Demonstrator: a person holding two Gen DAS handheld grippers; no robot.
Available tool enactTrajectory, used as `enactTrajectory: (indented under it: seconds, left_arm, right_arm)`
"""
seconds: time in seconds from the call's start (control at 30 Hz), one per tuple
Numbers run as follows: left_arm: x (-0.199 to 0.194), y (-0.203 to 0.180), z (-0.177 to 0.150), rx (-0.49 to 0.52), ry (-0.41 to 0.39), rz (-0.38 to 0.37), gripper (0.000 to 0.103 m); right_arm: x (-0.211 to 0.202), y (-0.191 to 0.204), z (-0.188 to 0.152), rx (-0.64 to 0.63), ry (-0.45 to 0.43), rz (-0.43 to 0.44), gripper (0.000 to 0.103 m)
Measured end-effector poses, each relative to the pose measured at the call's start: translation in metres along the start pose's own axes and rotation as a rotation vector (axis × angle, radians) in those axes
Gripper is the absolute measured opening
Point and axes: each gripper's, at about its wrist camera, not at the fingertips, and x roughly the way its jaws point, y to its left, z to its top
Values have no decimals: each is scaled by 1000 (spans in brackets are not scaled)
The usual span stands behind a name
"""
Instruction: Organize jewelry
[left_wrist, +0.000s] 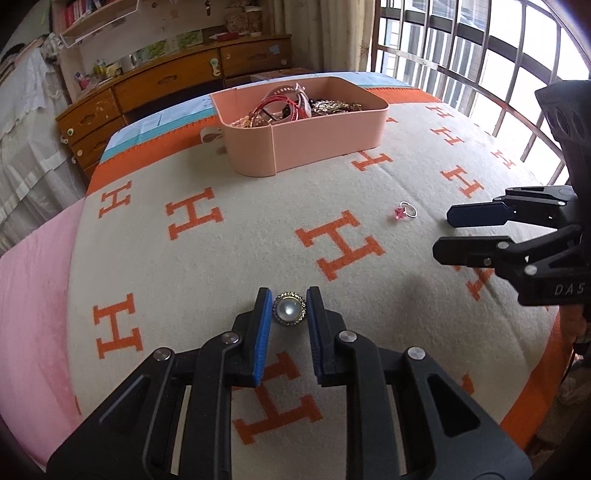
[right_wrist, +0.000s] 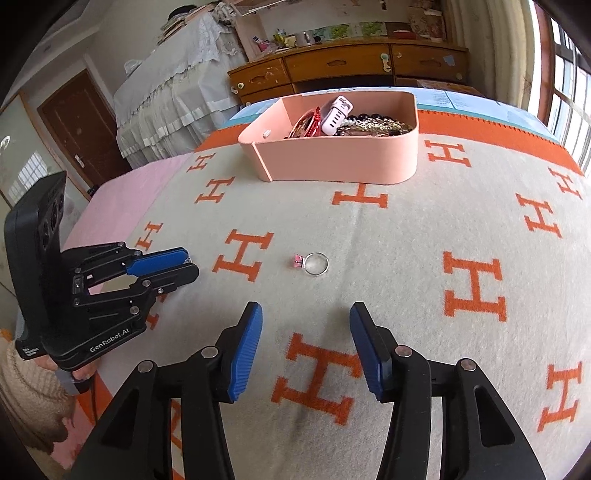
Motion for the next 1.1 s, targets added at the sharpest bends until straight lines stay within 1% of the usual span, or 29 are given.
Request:
enactTrajectory:
  seconds: [0.1, 0.2, 0.3, 0.4, 0.47, 0.5, 0.57, 0.6, 0.77, 0.87, 0.93, 1.03, 1.07, 1.1]
  left_arm:
    - [-1, 2, -1, -51, 10, 4, 16]
    - [-1, 2, -3, -69, 5, 7, 16]
    - [-2, 3, -5, -82, 3, 0, 16]
    - [-3, 3, -7, -88, -3, -4, 16]
    - [-3, 3, -7, -90, -5, -5, 16]
    - [-3, 3, -7, -90, -5, -6, 16]
    - [-3, 3, -7, -92, -7, -9, 16]
    - [-3, 3, -7, -95, -9, -12, 16]
    - [-4, 4, -6, -109, -10, -15, 16]
    - [-4, 7, -3, -134, 9, -20, 16]
    - [-3, 10, 2, -160, 28, -34, 16]
    - [-8, 16, 15, -186, 29, -45, 16]
    - [-12, 17, 21, -187, 22, -46, 16]
    - [-17, 18, 29, -185, 11, -42, 16]
  right_arm:
    - [9, 10, 9, -92, 29, -47, 50]
    - [19, 18, 19, -185, 48, -86, 50]
    - [26, 21, 27, -262, 54, -85, 49]
    - [30, 18, 33, -313, 58, -51, 48]
    - [32, 16, 37, -334, 56, -35, 40]
    - [32, 15, 38, -338, 54, -36, 37]
    - [32, 13, 39, -336, 55, -29, 24]
    - [32, 12, 39, -335, 54, -31, 21]
    - [31, 16, 36, -335, 40, -55, 20]
    - [28, 15, 36, -306, 38, -54, 20]
    - [23, 13, 40, -278, 28, -47, 20]
    - [8, 11, 52, -228, 0, -21, 20]
    - [1, 11, 58, -216, -13, -12, 20]
    - [-5, 12, 64, -207, -25, -2, 14]
